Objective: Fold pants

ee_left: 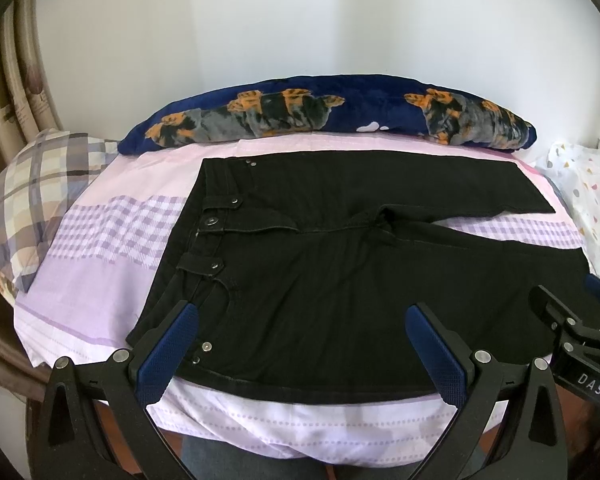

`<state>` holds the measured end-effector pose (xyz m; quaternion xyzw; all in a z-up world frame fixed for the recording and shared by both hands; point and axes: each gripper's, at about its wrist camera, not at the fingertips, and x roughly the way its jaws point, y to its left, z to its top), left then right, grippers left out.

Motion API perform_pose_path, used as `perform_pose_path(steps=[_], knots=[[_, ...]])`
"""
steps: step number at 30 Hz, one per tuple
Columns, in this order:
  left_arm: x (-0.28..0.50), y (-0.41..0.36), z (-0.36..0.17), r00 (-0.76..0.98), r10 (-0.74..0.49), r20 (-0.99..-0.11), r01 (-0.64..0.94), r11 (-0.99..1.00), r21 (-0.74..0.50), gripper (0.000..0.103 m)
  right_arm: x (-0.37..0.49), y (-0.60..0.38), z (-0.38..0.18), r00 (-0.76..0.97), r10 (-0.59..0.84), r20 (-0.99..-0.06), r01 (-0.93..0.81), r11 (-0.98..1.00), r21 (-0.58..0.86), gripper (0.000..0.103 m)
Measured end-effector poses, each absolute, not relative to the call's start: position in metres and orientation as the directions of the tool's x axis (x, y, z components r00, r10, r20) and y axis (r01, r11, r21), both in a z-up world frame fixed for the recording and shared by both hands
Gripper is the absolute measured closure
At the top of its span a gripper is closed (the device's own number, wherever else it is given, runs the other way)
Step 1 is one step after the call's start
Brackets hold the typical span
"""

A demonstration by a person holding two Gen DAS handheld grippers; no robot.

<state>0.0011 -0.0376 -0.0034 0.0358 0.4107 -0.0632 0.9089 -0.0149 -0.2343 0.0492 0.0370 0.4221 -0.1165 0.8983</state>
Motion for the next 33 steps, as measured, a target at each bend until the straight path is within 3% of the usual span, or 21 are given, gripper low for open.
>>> perform_pose_path(steps=[12,22,25,27,30,33], knots=[[0.010,-0.030,-0.009,0.639,-0.112,-0.761,0.133,0.991,-0.034,0.000,-0.006,-0.240,0.049,0.632,-0.125,-0.765,0.224,0.974,0.026,0.002],[0.080,0.025,-0.012,0.636,-0.105,-0.764,0.057,0.994,-0.089,0.004,0.030,-0.271,0.046,0.644,-0.004,-0.765,0.211,0.962,0.172,0.004],[0.115,0.046,-0.013,0.626,-0.100,-0.774,0.044,0.995,-0.094,0.019,0.047,-0.281,0.041,0.643,0.063,-0.763,0.204,0.946,0.251,0.007],[0.142,0.063,-0.016,0.608,-0.131,-0.783,0.042,0.990,-0.134,0.034,0.060,-0.286,0.035,0.638,0.107,-0.763,0.203,0.932,0.301,0.008],[0.184,0.085,-0.024,0.562,-0.241,-0.791,0.057,0.966,-0.253,0.046,0.077,-0.289,0.029,0.627,0.118,-0.770,0.211,0.926,0.314,0.009],[0.226,0.107,-0.036,0.516,-0.366,-0.775,0.055,0.916,-0.397,0.052,0.094,-0.287,0.021,0.612,0.131,-0.780,0.201,0.928,0.313,0.010]])
